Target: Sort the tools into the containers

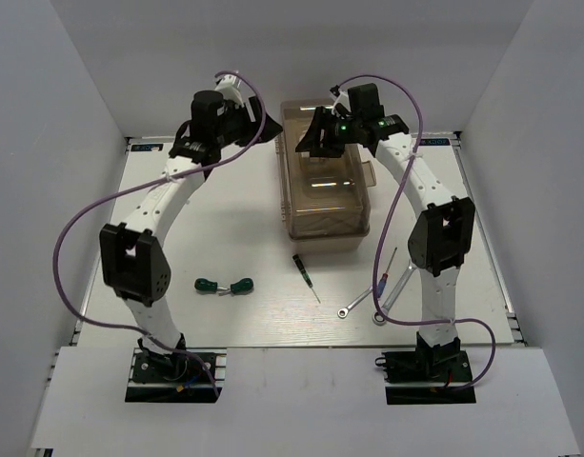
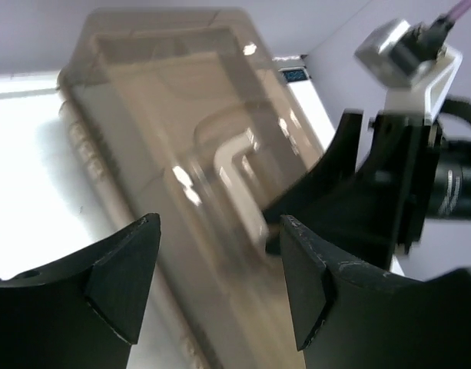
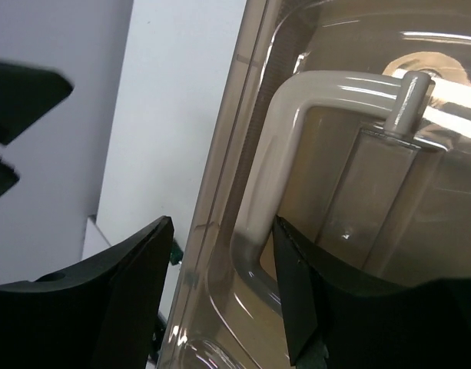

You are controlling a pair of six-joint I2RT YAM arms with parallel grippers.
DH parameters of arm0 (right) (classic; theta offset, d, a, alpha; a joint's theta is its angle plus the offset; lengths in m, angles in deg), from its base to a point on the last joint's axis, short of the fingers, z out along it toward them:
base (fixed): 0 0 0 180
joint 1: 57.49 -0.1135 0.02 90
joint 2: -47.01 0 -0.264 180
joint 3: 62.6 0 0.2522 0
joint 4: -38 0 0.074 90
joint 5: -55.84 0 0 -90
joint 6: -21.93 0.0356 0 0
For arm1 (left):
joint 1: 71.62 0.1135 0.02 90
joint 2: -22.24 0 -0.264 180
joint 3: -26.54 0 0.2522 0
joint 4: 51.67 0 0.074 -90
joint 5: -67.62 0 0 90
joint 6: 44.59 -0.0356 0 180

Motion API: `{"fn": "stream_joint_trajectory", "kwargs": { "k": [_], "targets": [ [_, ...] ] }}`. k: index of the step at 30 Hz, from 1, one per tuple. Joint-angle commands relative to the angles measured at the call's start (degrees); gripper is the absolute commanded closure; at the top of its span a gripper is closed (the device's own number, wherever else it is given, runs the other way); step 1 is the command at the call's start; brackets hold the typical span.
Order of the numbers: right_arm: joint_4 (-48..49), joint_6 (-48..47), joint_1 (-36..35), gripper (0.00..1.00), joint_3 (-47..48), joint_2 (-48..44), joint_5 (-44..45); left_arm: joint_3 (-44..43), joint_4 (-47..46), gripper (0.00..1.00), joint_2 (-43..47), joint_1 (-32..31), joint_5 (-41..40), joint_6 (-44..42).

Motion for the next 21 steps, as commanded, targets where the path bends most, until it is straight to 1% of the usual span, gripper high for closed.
{"fn": "stream_joint_trajectory", "kwargs": {
  "k": [1,2,4,6,14,21],
  "targets": [
    [0.95,2.56,-0.73,0.40,1.47,0.72,-8.77,-8.89,1.97,0.27,-3.39,-0.41,5.23,0.96],
    [1.48,2.73,-0.55,0.41,1.47,0.72,-9.39,-10.65,2.85,0.27,-6.10,-0.94,5.93,0.35],
    [1.83,3.52,-0.20,0.43,1.47,0.54,-10.09,-14.25,4.62,0.29,-8.23,-0.94,7.42,0.35],
    [2.97,3.70,0.24,0.44,1.47,0.28,-10.88,-15.32,5.76,0.30,-9.64,-0.94,7.43,1.48],
    [7.36,6.77,2.00,0.47,1.03,0.01,-13.61,-16.91,8.14,0.30,-12.99,-0.94,8.57,2.72],
    [7.72,7.04,2.44,0.47,0.68,0.27,-14.14,-18.84,7.43,0.30,-14.74,-0.94,10.86,5.17]
  ]
}}
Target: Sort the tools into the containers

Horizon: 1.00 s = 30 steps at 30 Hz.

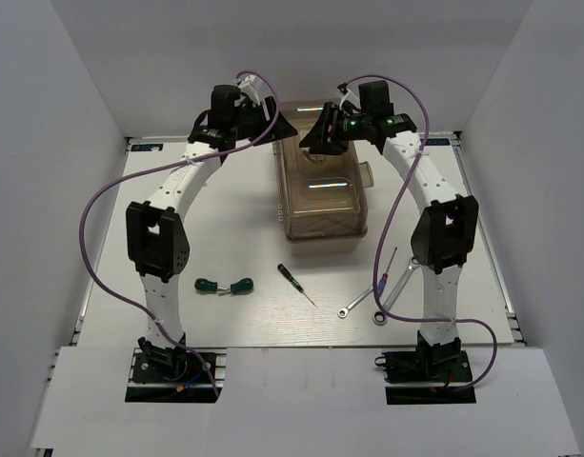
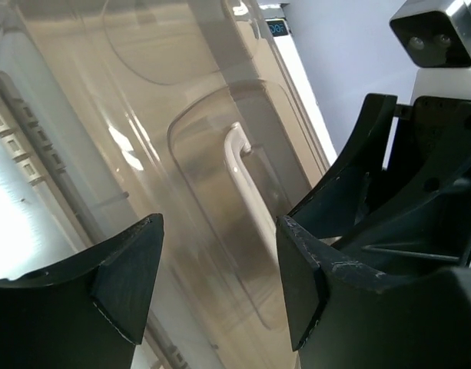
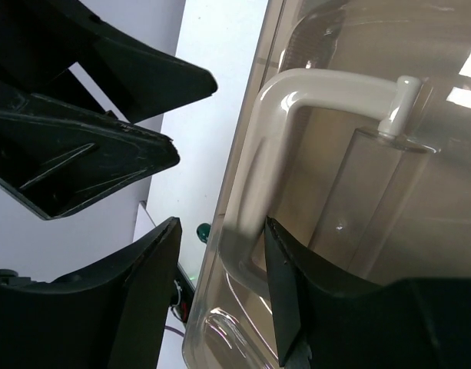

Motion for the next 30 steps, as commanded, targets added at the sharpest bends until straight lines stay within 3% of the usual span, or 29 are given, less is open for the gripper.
{"fn": "stream_joint_trajectory", "kwargs": {
  "k": [1,21,30],
  "targets": [
    [4.77,1.38,-0.29,0.47,0.76,-0.58,-3.67,-3.83,-0.30,0.30,-0.55,-0.22,2.16,1.49],
    [5.56,1.38,0.06,0.48,-0.20,-0.23,-4.46,-12.00,3.30,0.37,-8.65,-2.42,8.13,4.74],
    [5.74,0.85,0.50,0.46,-0.73,-0.57,-5.60,-14.73,7.95,0.50,-11.64,-3.47,11.48,4.12]
  ]
}}
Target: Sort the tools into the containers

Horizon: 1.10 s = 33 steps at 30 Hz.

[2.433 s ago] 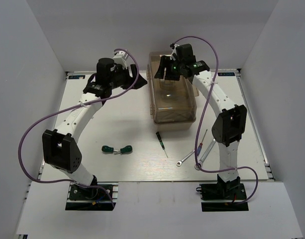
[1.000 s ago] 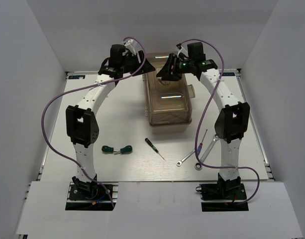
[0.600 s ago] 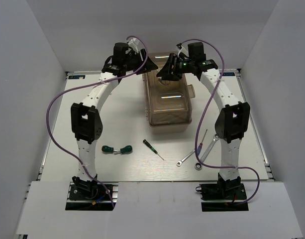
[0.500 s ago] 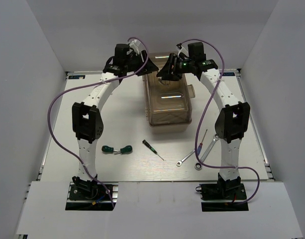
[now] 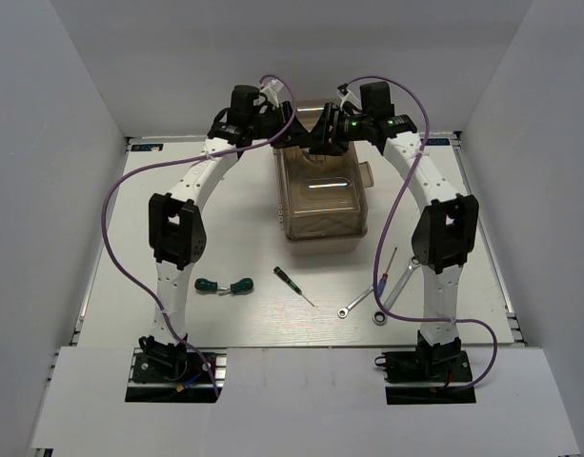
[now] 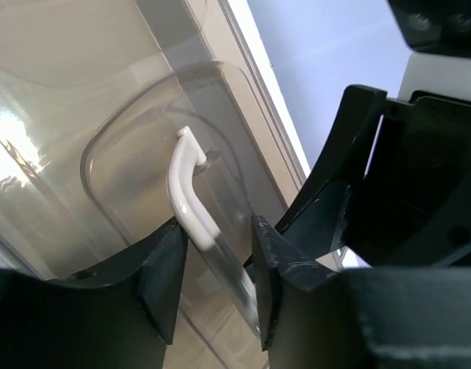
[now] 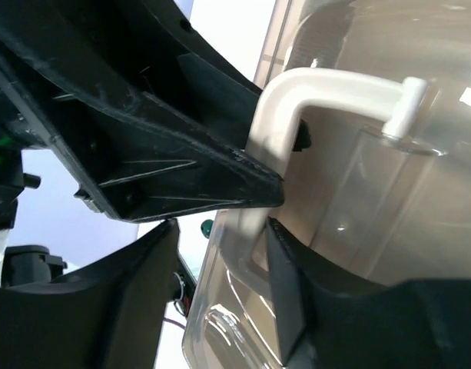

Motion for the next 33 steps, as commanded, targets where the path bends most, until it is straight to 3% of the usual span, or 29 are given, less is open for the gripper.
{"fn": "stream_joint_trajectory", "kwargs": {
  "k": [1,10,15,20,24,28,33],
  "targets": [
    [2.27,0.24,0.43,0.43,0.49,-1.12,-4.35,-1.40,4.59,0.52,-0.07,-0.85,2.23,-0.82],
    [-16.80,-20.93,9.30,0.40,-2.05,-13.07,-0.15,-1.40,8.80,0.57,-0.60,-0.85,-1.73,-0.82],
    [-18.32,-26.21,16.85,0.39,-9.07,-19.40,5.82,-1.40,12.23,0.59,-1.13,-0.85,-3.56,-1.34],
    [-22.00,-28.68,20.63,0.39,-10.40,-13.18,6.54,-1.40,13.47,0.65,-1.66,-1.38,-3.57,-1.34],
    [-18.50,-31.14,21.27,0.36,-13.66,-8.70,4.25,-1.92,12.86,0.75,-2.19,-1.90,-3.57,-0.82],
    [-18.40,-32.28,21.27,0.34,-8.23,-1.67,2.93,-2.45,12.85,0.84,-2.19,-1.90,-3.04,-0.29],
    [-17.08,-32.46,21.26,0.33,-4.96,4.05,1.54,-2.45,12.85,0.88,-2.19,-1.90,-2.52,0.24]
  ]
}}
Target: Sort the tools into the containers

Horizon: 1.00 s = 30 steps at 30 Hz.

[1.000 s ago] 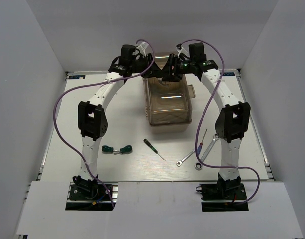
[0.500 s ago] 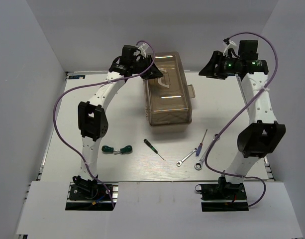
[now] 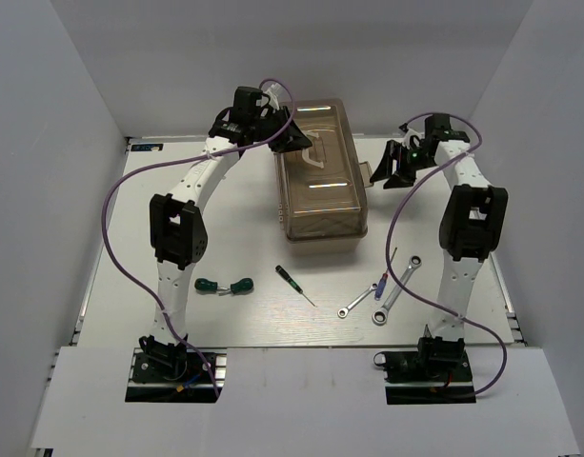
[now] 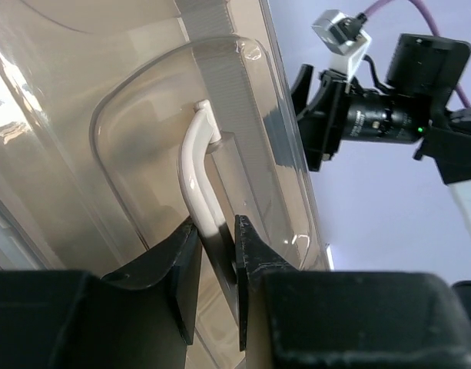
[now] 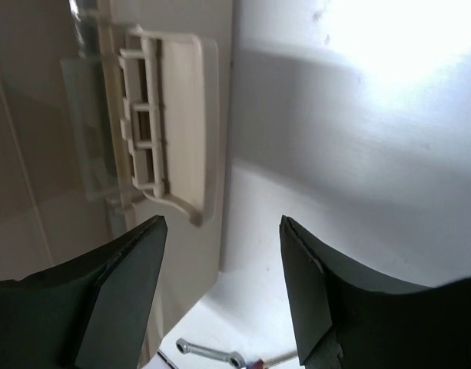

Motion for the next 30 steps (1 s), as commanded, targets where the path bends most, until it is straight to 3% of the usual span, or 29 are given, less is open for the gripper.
{"fn": "stream_joint_trajectory", "kwargs": {
  "k": [1,7,15,18,19,20,30],
  "targets": [
    [1.47,-1.25,0.00,0.33,6.21,0.43,-4.21,-0.11,4.99,0.88,-1.71,-1.29,-0.27,-2.87],
    [4.37,2.18,-0.35,0.34,8.50,6.50,-12.91,-0.11,4.46,0.91,-1.71,-1.29,0.35,-2.33],
    [3.94,2.10,-0.97,0.41,8.07,10.80,-15.39,-0.11,0.25,0.95,-1.71,-1.29,5.00,0.56],
    [4.55,2.18,-1.32,0.63,8.06,11.16,-17.75,-1.95,-2.13,1.00,-2.93,-1.29,7.91,2.32],
    [5.68,2.53,-1.23,0.92,7.98,10.98,-19.94,-2.66,-2.13,1.00,-2.94,-1.29,8.43,2.32],
    [6.39,2.97,-1.15,1.00,7.37,10.72,-20.74,-4.32,-1.44,1.00,-2.94,-1.29,8.44,2.32],
    [15.10,5.17,3.07,1.00,3.23,3.86,-6.78,-8.11,9.35,1.00,9.17,7.31,-8.41,-0.57]
  ]
}}
